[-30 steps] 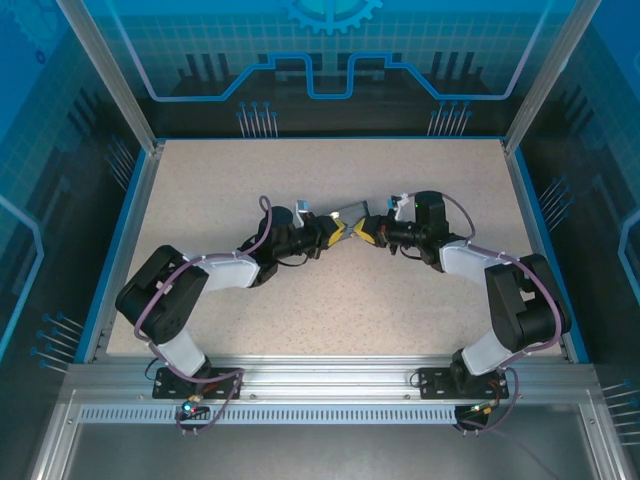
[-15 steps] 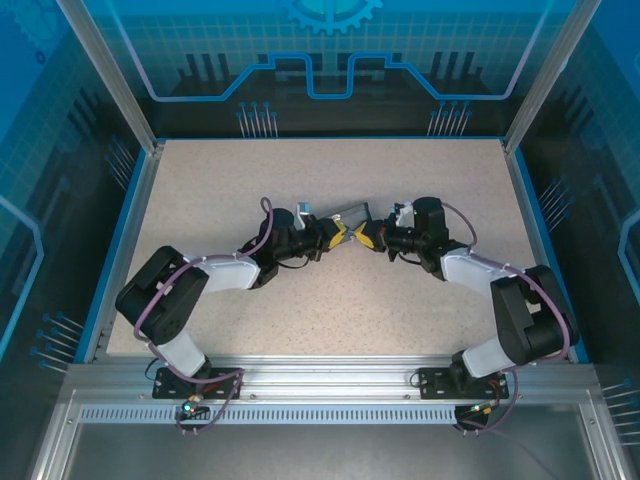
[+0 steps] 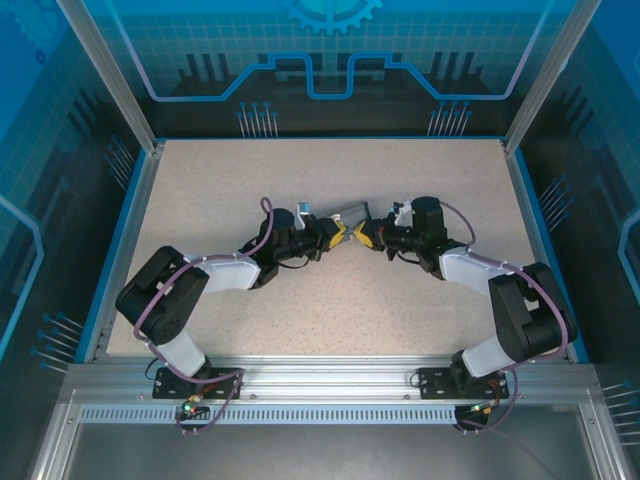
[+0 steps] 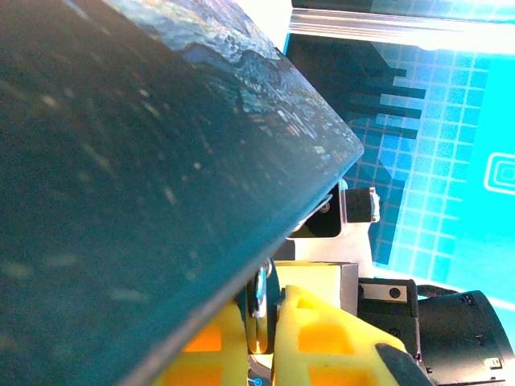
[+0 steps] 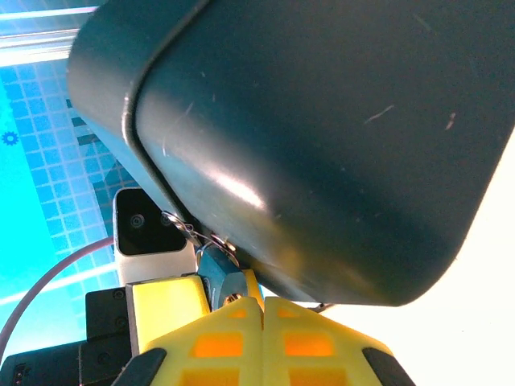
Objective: Unlock the padlock with the key
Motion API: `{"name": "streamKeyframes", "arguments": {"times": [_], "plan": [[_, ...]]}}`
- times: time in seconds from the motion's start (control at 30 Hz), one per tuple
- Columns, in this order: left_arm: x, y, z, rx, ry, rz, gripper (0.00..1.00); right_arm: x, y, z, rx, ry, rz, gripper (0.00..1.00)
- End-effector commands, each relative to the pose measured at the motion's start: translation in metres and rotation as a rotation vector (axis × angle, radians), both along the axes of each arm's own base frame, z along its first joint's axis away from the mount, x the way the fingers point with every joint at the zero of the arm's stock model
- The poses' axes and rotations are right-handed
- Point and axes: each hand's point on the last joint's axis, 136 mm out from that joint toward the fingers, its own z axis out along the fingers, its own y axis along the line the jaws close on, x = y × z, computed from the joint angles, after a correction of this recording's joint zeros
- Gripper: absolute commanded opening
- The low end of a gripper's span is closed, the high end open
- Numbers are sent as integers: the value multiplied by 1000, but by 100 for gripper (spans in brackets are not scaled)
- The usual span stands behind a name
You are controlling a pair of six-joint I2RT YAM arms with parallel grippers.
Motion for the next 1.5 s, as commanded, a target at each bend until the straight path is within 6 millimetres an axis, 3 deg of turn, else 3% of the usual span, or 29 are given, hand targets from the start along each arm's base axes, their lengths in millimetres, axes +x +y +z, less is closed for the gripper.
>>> {"name": "streamKeyframes", "arguments": {"times": [0.0, 0.47, 0.7, 0.8, 0.9, 0.93, 1.0, 1.1, 1.23, 1.47], "plan": [[-10, -22, 49, -99, -148, -96, 0, 6, 8, 2, -20, -59, 13, 0], [-15, -38, 37, -107, -120, -126, 0, 17, 32, 14, 60, -45, 6, 0], [-19, -47, 31, -112, -105, -145, 0, 34, 46, 36, 142, -78, -23, 0], [-20, -46, 28, -114, -96, -143, 0, 36, 46, 38, 107, -90, -4, 0], [-21, -45, 27, -108, -98, -138, 0, 30, 43, 28, 5, -77, 25, 0], [-21, -46, 26, -103, -98, -142, 0, 33, 52, 43, 24, -112, 50, 0], [-21, -47, 24, -108, -93, -146, 0, 34, 63, 50, 56, -124, 82, 0], [-21, -46, 23, -135, -83, -136, 0, 40, 53, 36, 12, -91, 43, 0], [-23, -47, 20, -119, -82, -141, 0, 41, 74, 42, 74, -106, 101, 0], [-21, -44, 22, -107, -88, -124, 0, 40, 71, 37, 52, -97, 76, 0]]}}
